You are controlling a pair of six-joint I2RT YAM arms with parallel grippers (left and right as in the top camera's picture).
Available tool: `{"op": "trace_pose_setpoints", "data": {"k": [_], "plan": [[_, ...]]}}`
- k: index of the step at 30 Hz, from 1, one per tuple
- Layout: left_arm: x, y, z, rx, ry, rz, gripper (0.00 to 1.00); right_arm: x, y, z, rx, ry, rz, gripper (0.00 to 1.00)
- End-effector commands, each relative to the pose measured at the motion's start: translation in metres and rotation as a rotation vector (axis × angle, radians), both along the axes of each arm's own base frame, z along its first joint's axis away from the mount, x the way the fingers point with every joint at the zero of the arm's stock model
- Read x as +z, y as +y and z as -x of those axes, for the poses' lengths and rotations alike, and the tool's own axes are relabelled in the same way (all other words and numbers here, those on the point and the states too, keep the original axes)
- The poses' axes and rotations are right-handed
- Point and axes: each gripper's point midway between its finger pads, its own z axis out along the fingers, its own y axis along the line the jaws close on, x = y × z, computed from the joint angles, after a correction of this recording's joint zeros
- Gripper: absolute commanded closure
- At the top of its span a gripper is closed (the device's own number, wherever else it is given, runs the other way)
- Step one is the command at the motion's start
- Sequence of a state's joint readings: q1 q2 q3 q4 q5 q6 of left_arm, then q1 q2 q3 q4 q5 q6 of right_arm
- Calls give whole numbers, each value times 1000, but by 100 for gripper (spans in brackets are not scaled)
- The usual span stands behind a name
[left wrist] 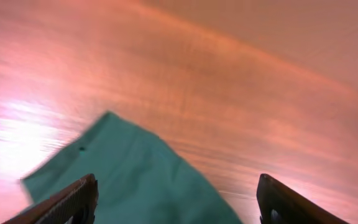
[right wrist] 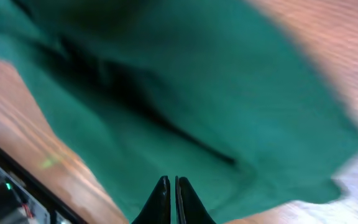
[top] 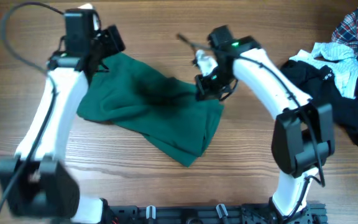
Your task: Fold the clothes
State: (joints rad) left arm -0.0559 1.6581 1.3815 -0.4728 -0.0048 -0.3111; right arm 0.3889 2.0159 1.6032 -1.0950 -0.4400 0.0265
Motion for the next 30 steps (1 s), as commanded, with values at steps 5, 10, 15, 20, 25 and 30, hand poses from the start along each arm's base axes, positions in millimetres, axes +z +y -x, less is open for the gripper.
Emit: {"op": "trace_pose_setpoints", "data": {"k": [5,10,15,20,25,30], "plan": [[123,46,61,109,-222,-34,19,-34,10,40,69,49,62,96],[149,54,84,131,-274,-36,18,-62,6,50,25,70,69,96],[153,53,89,130,-280,-35,16,-79,6,49,4,43,56,96],[148,52,91,128,-258,-34,15,-98,2,43,-53,3,73,96],[146,52,92,128,-250,-34,13,-113,-3,29,-131,-36,116,95],[145,52,93,127,-244,-34,12,-131,-6,16,-185,-69,151,94]]}}
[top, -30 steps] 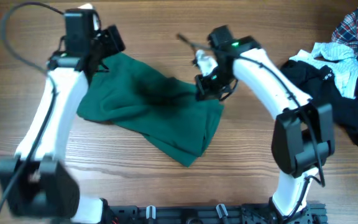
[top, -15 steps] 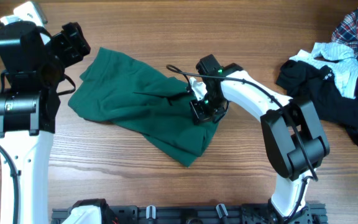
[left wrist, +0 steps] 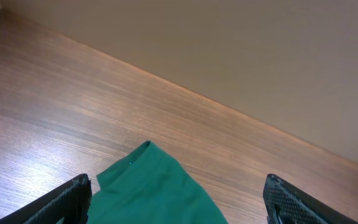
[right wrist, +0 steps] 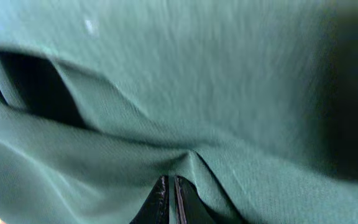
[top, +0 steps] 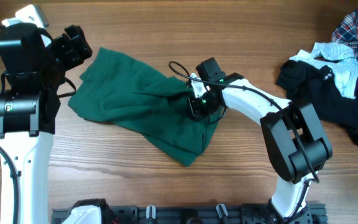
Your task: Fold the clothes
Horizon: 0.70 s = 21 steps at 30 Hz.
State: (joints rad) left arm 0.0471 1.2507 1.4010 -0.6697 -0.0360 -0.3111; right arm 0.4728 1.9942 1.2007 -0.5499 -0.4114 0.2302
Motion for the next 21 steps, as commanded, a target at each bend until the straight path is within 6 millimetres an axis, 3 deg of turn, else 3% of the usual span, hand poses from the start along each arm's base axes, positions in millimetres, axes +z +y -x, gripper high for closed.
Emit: {"op": "trace_pose_setpoints", "data": {"k": [1,8,11,15,21], "plan": [[6,2,1,1,-12,-17,12,-52,-31,-3,-96,17,187,93],[5,2,2,2,-7,-13,11,-91,-42,8,-155,119,231,92],[5,2,2,3,-7,-13,11,-97,-52,8,-208,156,236,92],[4,2,1,13,-5,6,10,-97,-67,-4,-302,169,233,92],[-8,-2,-7,-5,27,23,10,-93,-102,-43,-431,102,228,91]]}}
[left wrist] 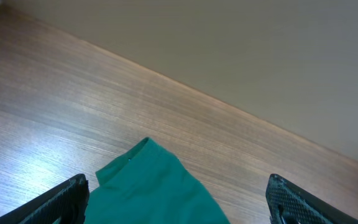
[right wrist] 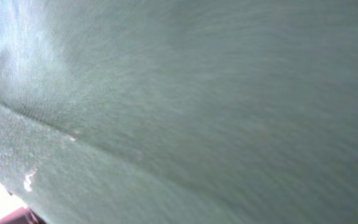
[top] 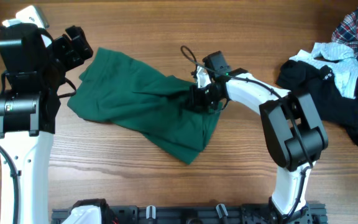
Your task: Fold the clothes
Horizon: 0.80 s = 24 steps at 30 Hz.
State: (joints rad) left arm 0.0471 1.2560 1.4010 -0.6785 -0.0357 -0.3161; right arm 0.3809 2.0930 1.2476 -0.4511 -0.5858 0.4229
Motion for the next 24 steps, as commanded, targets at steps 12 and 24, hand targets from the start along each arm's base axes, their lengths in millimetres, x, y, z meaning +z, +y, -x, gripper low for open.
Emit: {"op": "trace_pose_setpoints", "data": {"k": [12,24], "plan": [[-25,-3,-20,-16,62,26,9,-64,-141,-82,-230,-219,553,90],[-25,-3,-20,-16,63,26,8,-28,-149,-127,-174,-339,526,91]]}}
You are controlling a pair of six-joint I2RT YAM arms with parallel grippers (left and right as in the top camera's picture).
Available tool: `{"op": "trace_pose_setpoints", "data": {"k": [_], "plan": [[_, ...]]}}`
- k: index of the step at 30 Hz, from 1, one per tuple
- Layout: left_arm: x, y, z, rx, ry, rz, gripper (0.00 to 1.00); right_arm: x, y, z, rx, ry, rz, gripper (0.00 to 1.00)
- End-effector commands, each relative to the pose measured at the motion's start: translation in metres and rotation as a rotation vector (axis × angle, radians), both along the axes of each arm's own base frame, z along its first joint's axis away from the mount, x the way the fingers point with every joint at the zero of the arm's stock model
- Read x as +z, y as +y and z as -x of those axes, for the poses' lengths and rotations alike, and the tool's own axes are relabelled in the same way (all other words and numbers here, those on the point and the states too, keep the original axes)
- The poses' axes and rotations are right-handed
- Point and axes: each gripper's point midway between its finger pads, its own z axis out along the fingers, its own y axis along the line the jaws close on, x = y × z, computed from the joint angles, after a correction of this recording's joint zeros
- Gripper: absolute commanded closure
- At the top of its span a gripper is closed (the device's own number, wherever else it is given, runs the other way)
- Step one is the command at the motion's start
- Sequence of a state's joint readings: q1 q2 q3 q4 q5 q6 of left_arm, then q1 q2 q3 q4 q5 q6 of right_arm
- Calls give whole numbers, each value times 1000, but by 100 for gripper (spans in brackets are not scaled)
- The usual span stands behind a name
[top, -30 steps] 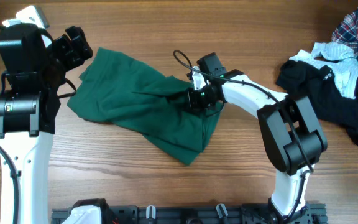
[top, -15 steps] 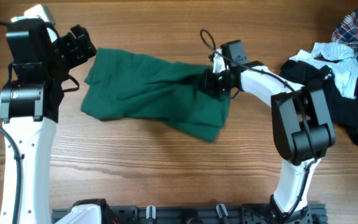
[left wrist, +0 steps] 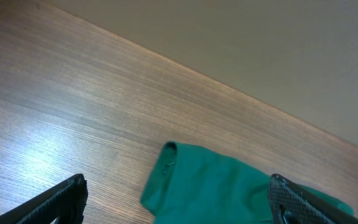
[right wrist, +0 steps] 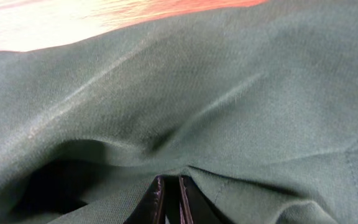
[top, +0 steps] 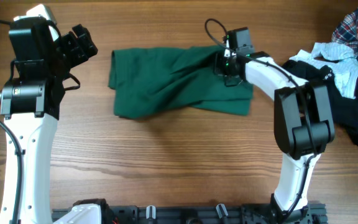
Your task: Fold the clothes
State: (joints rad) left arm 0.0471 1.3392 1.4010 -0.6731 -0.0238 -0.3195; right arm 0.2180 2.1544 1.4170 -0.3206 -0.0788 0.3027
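A dark green garment point(top: 173, 84) lies spread in a rough rectangle on the far middle of the wooden table point(top: 166, 162). My right gripper point(top: 224, 64) is at its far right part, shut with a pinch of the green cloth point(right wrist: 197, 93) between its fingers point(right wrist: 159, 198). My left gripper point(top: 82, 43) hangs open to the left of the garment, touching nothing. In the left wrist view its wide-apart fingers point(left wrist: 61, 199) frame the garment's left corner point(left wrist: 222, 186).
A heap of other clothes point(top: 337, 74), black, white and plaid, lies at the far right, close to my right arm. The arms' mounting rail point(top: 197, 214) runs along the near edge. Bare wood shows in front of the garment.
My right gripper, still shut on the cloth, has moved toward the far right. The garment, bunched with a point hanging toward the front, now lies stretched out flatter. The left arm shifted slightly.
My left gripper was first at the garment's far left corner, with the right shut on cloth at its right side. Then the left stood off to the left, open, while the right held cloth near the middle. Now the garment lies pulled out along the far side.
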Motion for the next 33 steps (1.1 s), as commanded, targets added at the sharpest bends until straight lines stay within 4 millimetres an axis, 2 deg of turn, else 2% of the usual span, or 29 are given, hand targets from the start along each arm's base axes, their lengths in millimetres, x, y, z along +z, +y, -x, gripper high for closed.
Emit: {"op": "trace_pose_setpoints", "data": {"k": [1,3,5,6,7,9,10,13,15,17,21,25,32,33], "plan": [[5,-2,-2,-7,-14,13,8,-32,-25,12,44,102,104,87],[5,-2,-2,-7,-14,14,10,-17,-22,10,49,114,95,81],[4,-5,-2,-22,-14,24,18,5,-17,4,72,106,78,73],[4,-7,-2,-32,-11,31,27,18,-12,2,103,97,64,67],[3,-9,-3,-42,-9,38,46,32,-8,0,132,87,48,58],[-1,-12,-3,-59,6,51,67,60,0,-3,163,70,17,42],[-5,-15,-3,-69,18,60,77,73,4,-4,171,59,0,37],[-21,-20,-4,-91,74,83,96,107,11,-3,189,33,-44,22],[-36,-23,-4,-103,126,98,96,126,13,0,184,22,-68,14],[-53,-28,-4,-121,184,116,96,135,12,4,139,34,-92,6],[-89,-41,-6,-152,301,125,96,130,7,25,114,125,-90,1],[-118,-61,-10,-229,380,94,96,121,-6,39,86,193,-37,1],[-180,-90,-23,-319,503,62,96,114,-27,41,63,200,81,2],[-187,-92,-26,-326,512,58,96,114,-27,41,75,198,86,6]]}}
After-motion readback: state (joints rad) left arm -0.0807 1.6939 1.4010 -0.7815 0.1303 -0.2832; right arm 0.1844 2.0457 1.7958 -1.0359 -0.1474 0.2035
